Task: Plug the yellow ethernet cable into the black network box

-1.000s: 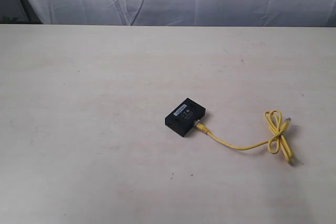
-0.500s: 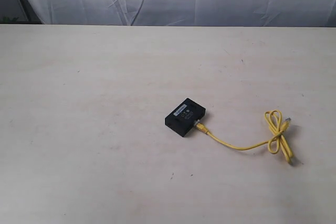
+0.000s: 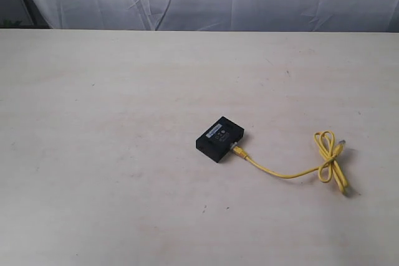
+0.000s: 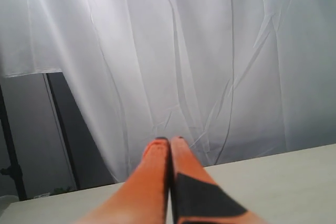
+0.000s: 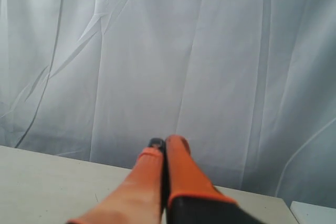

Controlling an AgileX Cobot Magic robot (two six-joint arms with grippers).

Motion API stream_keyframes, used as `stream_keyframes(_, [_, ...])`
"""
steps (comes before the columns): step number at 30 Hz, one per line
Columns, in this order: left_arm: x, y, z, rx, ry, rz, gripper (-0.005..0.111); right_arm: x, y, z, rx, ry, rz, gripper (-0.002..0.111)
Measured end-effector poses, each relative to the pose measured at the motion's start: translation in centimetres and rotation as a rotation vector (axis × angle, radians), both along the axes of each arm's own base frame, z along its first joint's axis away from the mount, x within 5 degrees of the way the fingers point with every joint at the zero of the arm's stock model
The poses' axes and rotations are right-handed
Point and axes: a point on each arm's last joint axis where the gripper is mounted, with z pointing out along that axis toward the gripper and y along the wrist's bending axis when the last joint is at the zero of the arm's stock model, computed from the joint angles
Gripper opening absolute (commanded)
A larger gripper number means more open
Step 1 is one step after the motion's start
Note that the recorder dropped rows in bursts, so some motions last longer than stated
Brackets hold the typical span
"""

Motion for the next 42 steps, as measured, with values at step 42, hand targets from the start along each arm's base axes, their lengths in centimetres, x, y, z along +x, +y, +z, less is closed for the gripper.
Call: stream_keyframes(42, [0.3, 0.8, -9.8, -0.209, 0.184, 0.131, 0.0, 0.0, 0.0, 0.0, 0.0, -0.002, 0.0, 0.0])
